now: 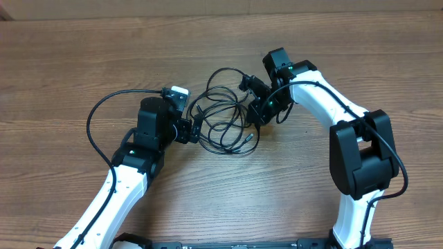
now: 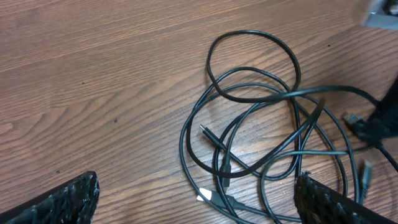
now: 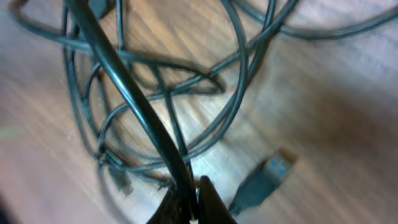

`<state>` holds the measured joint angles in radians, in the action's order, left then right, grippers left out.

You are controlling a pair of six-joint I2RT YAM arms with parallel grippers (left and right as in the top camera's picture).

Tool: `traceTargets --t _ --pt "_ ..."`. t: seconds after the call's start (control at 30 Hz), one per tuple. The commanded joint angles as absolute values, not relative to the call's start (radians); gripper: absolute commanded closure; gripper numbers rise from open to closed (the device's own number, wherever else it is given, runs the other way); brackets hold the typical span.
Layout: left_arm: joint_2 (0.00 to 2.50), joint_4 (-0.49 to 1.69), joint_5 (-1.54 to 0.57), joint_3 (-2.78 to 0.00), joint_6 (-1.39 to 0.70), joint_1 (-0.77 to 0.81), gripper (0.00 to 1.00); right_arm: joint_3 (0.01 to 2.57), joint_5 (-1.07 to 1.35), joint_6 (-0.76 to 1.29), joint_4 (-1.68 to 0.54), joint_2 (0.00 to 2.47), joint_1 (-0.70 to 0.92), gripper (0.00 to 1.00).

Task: Untangle cables

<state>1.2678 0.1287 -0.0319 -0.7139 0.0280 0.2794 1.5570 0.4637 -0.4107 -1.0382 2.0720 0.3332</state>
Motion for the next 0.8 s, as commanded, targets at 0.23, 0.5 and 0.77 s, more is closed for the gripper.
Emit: traceTargets --t 0.23,0.5,0.77 --pt "1.262 0.128 -0.026 -0.721 0.019 0.274 0.0 2.172 0.472 -0.366 -1.449 2.042 0.289 0.96" --pt "1.262 0.128 -0.026 -0.721 0.019 0.274 0.0 2.717 0.495 -0.362 -1.605 2.042 0.314 0.96" --pt "1.262 0.128 -0.026 -0.721 0.019 0.274 0.0 3.004 0.529 -0.337 -1.594 2.042 0.321 0.96"
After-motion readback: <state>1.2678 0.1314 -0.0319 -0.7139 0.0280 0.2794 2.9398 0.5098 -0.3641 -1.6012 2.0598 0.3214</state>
